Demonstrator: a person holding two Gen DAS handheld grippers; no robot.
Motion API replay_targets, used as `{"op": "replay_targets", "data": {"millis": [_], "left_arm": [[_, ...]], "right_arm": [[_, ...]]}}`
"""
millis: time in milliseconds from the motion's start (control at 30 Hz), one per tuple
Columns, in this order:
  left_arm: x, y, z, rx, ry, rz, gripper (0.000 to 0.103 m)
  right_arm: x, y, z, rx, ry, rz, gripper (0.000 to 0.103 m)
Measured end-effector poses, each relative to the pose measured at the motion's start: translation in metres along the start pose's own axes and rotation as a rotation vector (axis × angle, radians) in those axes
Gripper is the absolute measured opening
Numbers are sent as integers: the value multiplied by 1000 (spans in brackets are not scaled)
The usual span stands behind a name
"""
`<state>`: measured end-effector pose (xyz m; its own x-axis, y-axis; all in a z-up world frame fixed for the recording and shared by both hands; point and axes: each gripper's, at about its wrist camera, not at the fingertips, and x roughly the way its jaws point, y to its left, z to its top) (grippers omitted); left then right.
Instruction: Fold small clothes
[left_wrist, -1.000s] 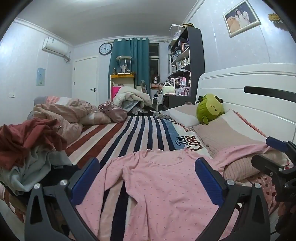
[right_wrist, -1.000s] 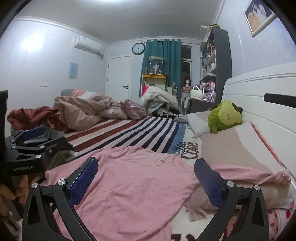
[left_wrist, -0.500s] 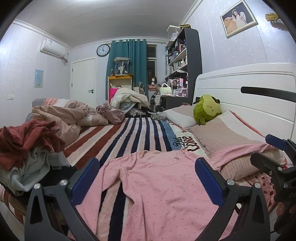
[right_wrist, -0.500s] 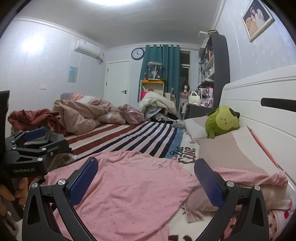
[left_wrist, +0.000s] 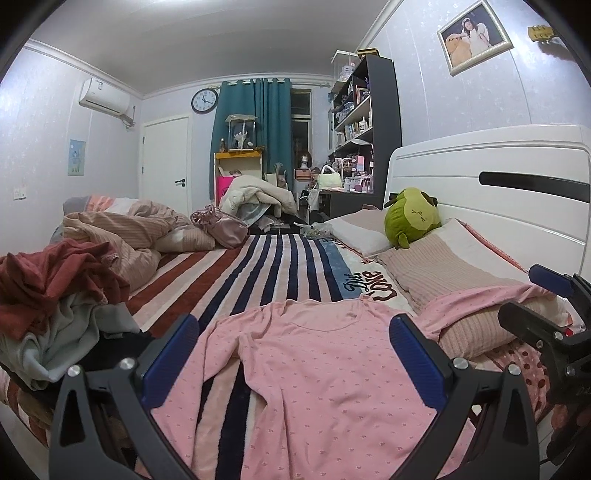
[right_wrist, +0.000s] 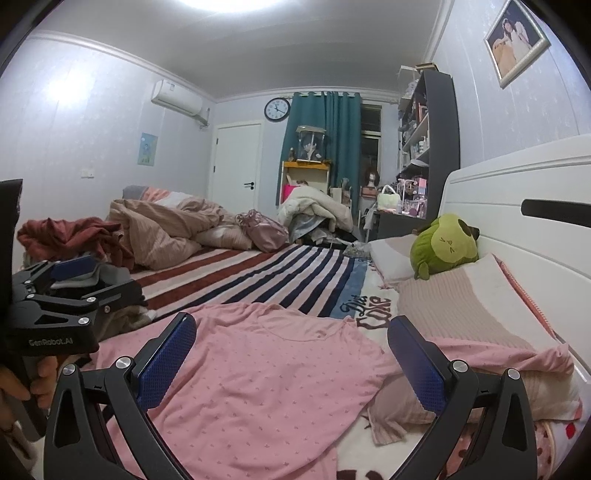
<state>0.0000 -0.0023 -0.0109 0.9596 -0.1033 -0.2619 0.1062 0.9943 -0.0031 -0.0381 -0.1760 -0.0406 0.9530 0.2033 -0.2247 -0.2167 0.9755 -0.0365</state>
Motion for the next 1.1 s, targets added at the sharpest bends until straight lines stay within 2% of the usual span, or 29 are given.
{"op": "replay_targets", "data": {"millis": [1100], "left_arm": [[1, 4, -3, -4, 13, 6, 102]], "right_arm": [[-1, 0, 1, 3, -4, -5, 103]]}}
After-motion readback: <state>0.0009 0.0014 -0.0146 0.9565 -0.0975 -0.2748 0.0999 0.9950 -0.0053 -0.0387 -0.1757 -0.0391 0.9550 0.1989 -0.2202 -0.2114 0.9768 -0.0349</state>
